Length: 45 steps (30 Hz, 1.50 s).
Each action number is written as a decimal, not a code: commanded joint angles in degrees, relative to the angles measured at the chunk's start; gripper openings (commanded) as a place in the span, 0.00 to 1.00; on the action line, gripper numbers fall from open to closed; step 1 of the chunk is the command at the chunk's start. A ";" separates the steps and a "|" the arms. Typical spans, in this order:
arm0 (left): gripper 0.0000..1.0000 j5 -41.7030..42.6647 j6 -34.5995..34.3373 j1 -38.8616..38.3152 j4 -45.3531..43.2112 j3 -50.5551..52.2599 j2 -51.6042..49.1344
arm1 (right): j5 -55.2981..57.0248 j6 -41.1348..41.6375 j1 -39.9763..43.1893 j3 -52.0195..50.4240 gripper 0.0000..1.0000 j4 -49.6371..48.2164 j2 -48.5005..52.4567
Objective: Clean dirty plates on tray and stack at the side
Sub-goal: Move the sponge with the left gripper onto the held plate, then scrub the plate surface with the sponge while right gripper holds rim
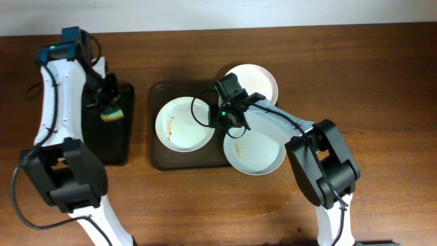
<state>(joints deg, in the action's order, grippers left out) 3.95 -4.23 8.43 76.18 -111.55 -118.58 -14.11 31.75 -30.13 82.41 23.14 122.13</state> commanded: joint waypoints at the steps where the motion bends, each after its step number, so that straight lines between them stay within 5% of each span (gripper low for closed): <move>1: 0.01 8.59 3.87 -5.27 -3.87 1.55 1.22 | -2.49 0.07 0.17 0.44 0.04 -0.04 1.14; 5: 0.01 14.86 3.26 -10.29 -13.55 11.82 1.18 | -4.24 0.07 0.22 0.44 0.04 -0.70 1.14; 15: 0.01 9.25 -3.93 -13.03 -36.44 36.11 1.18 | -4.59 0.09 0.22 0.44 0.04 -1.64 1.14; 18: 0.01 7.67 -3.91 -13.88 -35.47 38.34 1.18 | -4.57 0.07 0.22 0.44 0.04 -1.75 1.14; 23: 0.01 18.03 1.14 -16.79 -26.18 38.32 1.22 | -4.55 0.07 0.22 0.44 0.04 -1.84 1.14; 27: 0.01 18.05 0.70 -17.03 -30.42 38.32 1.20 | -4.57 0.07 0.22 0.44 0.04 -2.03 1.14; 34: 0.01 -4.96 -17.14 -16.31 -43.65 38.34 1.20 | -4.55 0.04 0.22 0.42 0.04 -1.99 1.14; 45: 0.01 -20.57 -23.63 -23.98 -29.38 38.38 1.20 | -4.52 0.07 0.22 0.42 0.04 -2.45 1.14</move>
<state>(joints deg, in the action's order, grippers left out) -12.12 -25.21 -12.25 44.97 -75.75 -114.72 -18.39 31.48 -30.13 82.39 21.34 122.87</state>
